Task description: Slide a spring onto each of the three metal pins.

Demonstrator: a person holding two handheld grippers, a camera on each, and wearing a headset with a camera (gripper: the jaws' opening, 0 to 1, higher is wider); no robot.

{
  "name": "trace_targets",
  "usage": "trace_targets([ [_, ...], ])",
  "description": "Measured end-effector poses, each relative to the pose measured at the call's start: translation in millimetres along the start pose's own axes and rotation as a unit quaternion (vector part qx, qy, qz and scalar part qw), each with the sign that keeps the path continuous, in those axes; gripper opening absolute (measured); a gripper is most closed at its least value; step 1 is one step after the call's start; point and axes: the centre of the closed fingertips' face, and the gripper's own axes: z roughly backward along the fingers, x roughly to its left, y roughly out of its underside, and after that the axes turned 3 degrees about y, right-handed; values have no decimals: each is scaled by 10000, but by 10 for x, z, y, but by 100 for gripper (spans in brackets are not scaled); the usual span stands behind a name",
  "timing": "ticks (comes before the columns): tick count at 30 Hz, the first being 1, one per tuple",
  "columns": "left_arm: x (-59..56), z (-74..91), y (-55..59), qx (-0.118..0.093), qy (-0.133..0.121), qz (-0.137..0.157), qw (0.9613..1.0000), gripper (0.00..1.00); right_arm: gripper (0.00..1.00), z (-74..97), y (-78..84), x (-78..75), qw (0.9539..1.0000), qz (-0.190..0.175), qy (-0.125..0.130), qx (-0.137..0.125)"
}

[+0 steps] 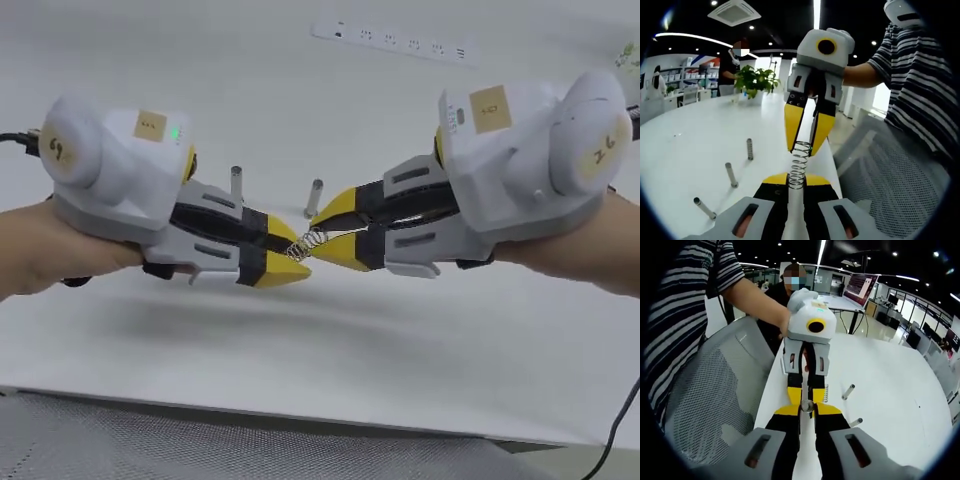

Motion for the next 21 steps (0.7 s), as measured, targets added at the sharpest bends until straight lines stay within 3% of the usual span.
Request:
trace_targets([
  [12, 29, -73, -44, 30, 13, -76, 10000, 2, 8, -13, -76, -17, 9997, -179, 85, -170],
  [16, 38, -87, -83, -35, 0, -98, 9999, 2, 7, -17, -144, -28, 9990, -245, 145, -356],
  [21, 37, -78, -81, -27, -14, -137, 9999, 2, 7, -18, -154, 7, 9990, -170, 200, -360],
])
